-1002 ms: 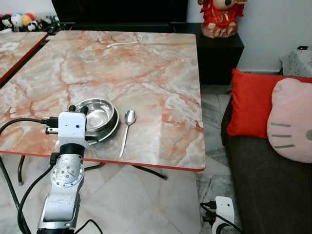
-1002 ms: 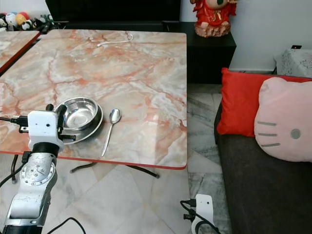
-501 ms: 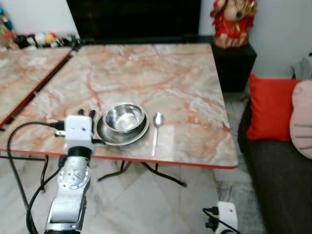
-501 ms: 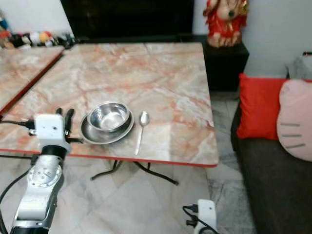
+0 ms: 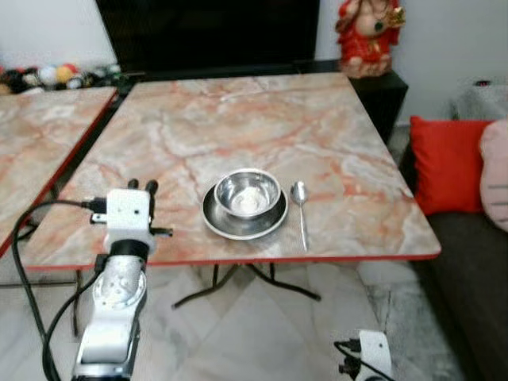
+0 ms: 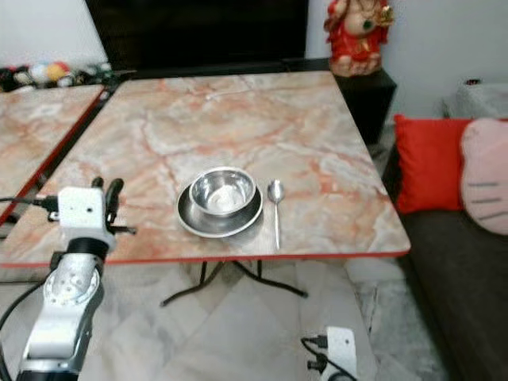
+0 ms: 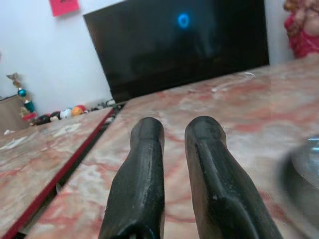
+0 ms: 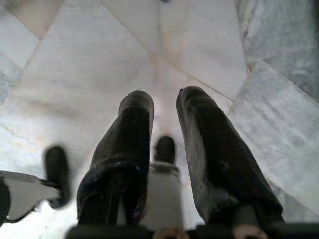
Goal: Setting the table
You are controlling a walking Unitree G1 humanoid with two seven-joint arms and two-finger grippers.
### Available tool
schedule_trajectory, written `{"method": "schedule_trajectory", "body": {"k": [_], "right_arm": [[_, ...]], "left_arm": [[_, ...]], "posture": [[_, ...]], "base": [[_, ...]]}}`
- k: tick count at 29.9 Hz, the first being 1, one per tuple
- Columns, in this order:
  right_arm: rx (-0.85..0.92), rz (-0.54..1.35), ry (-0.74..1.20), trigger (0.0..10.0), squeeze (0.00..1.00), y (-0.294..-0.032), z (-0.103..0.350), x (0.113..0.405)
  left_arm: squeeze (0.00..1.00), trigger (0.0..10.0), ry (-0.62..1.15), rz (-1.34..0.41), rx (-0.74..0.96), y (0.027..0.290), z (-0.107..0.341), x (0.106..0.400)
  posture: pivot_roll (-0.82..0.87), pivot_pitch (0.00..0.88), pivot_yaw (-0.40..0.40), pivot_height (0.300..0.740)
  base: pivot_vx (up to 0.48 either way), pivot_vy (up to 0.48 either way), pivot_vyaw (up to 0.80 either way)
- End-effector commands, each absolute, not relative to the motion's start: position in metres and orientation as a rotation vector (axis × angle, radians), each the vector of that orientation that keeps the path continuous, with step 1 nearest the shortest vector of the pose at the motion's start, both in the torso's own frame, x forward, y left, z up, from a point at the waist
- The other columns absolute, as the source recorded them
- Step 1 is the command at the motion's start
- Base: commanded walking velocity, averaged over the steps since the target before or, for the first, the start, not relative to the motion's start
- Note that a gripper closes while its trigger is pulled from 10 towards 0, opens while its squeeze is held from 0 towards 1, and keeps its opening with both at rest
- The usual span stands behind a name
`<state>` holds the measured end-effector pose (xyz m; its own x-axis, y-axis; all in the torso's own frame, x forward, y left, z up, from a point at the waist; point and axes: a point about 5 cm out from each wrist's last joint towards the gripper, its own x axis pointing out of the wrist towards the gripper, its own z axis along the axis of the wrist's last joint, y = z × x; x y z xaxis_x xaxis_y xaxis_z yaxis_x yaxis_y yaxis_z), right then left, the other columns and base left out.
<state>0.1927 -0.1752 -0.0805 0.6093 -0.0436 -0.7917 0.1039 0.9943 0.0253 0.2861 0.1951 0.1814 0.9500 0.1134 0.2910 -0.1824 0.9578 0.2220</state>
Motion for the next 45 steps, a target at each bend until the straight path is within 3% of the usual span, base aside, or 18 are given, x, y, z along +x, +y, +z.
{"method": "schedule_trajectory", "body": {"k": [1,8,17,45], "right_arm": [[0.097,-0.062,0.897,10.0,0.0,-0.163,-0.079,0.198],[0.093,-0.055,0.894,10.0,0.0,-0.163,-0.077,0.201],[0.058,-0.055,0.885,10.0,0.0,-0.169,-0.075,0.204],[0.076,-0.066,0.893,10.0,0.0,-0.168,-0.077,0.202]], "left_arm": [[0.0,10.0,-0.278,0.212,0.253,0.211,0.185,0.283],[0.0,10.0,-0.273,0.237,0.254,0.214,0.185,0.28],[0.0,10.0,-0.218,0.326,0.245,0.236,0.173,0.267],[0.0,10.0,-0.213,0.276,0.222,0.23,0.175,0.269]], "posture": [[0.04,0.022,0.043,0.74],[0.04,0.058,0.025,0.74],[0.04,0.093,0.003,0.74],[0.05,0.102,0.015,0.74]], "base": [[0.0,0.48,0.0],[0.0,0.48,0.0],[0.0,0.48,0.0],[0.0,0.48,0.0]]}}
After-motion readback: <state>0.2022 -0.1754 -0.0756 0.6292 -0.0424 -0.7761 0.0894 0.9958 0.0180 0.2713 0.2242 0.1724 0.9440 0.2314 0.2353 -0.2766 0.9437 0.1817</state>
